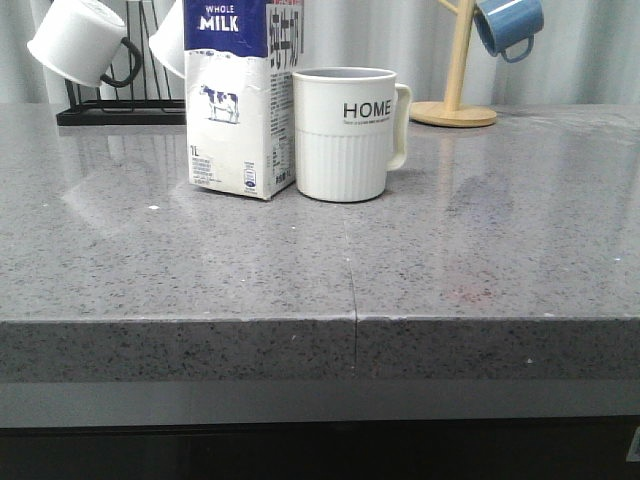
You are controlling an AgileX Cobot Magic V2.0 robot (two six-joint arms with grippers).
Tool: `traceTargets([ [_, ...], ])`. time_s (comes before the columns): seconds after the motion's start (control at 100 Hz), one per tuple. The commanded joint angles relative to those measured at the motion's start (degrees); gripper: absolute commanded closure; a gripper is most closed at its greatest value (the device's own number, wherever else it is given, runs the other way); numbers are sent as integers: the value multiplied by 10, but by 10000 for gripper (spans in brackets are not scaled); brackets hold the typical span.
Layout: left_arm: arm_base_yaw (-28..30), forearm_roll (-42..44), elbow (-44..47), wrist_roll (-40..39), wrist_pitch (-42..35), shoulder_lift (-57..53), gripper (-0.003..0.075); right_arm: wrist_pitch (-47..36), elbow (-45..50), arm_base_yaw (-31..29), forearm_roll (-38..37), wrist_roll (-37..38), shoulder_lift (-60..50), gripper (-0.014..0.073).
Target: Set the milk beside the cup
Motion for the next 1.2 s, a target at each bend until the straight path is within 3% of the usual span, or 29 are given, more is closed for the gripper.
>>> traceTargets([
  [0.0,1,-3,18,1,-61,-19,741,-44,-13,-1,-4,-2,7,659],
  [0.07,1,-3,51,1,-80,-39,741,-44,-13,-1,-4,-2,7,659],
  [0.2,1,-3,123,1,-191,-38,741,-44,-13,-1,-4,-2,7,659],
  [0.26,1,-3,113,1,-145,-38,741,-44,-13,-1,-4,-2,7,659],
  [1.19,1,-3,118,1,-153,-38,741,-44,-13,-1,-4,-2,7,659],
])
